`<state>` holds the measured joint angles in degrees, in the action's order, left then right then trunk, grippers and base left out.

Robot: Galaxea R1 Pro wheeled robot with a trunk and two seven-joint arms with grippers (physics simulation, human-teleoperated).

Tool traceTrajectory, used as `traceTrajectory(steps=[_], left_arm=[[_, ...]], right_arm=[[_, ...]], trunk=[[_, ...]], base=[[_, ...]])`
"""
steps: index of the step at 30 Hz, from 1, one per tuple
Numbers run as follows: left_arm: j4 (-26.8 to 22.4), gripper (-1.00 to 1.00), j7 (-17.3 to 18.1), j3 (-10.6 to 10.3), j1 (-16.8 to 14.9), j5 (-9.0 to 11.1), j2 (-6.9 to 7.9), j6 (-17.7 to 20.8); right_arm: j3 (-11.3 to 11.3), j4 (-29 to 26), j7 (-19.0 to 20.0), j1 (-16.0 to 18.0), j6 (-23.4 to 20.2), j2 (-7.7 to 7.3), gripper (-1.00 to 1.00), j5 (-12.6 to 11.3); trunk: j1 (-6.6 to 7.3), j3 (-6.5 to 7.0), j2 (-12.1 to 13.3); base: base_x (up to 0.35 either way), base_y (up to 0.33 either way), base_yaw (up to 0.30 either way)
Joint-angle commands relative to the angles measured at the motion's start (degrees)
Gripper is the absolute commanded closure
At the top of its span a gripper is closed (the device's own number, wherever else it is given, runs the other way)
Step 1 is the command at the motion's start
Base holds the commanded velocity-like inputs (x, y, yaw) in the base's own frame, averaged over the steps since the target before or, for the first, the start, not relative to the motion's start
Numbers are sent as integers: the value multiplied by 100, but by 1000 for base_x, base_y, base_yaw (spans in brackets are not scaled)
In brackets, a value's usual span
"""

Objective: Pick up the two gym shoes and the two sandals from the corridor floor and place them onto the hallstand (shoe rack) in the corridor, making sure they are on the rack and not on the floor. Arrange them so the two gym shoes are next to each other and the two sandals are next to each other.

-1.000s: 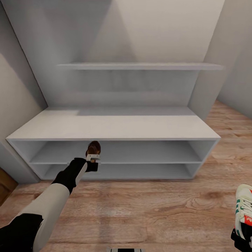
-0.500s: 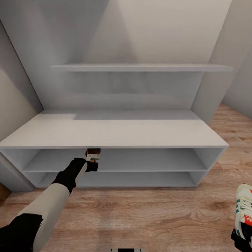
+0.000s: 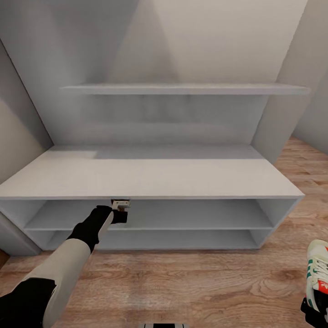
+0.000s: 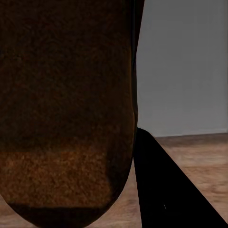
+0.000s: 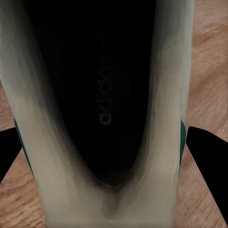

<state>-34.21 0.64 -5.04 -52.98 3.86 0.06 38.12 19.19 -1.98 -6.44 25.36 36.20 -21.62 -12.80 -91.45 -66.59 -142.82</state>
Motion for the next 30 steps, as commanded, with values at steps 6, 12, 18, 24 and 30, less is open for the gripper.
traceTrajectory(steps=[6, 12, 18, 24, 30], left_arm=[[-7, 100, 6, -15, -2, 18, 3, 27], [-7, 100, 6, -15, -2, 18, 3, 21], [-7, 100, 8, -15, -2, 21, 3, 20], [-7, 100, 19, -20, -2, 26, -3, 20], [-9, 100, 18, -21, -2, 22, -3, 20]], right_arm=[[-32, 4, 2, 4, 21, -1, 100, -56], [-32, 4, 2, 4, 19, -1, 100, -56], [-32, 4, 2, 4, 19, 0, 100, -56], [-32, 4, 2, 4, 20, 0, 100, -56], [-32, 4, 2, 4, 20, -1, 100, -56]], trunk=[[0, -5, -2], [0, -5, -2], [0, -5, -2], [0, -5, -2], [-22, -23, -42]], base=[[43, 0, 0], [5, 0, 0], [0, 0, 0], [0, 0, 0], [0, 0, 0]])
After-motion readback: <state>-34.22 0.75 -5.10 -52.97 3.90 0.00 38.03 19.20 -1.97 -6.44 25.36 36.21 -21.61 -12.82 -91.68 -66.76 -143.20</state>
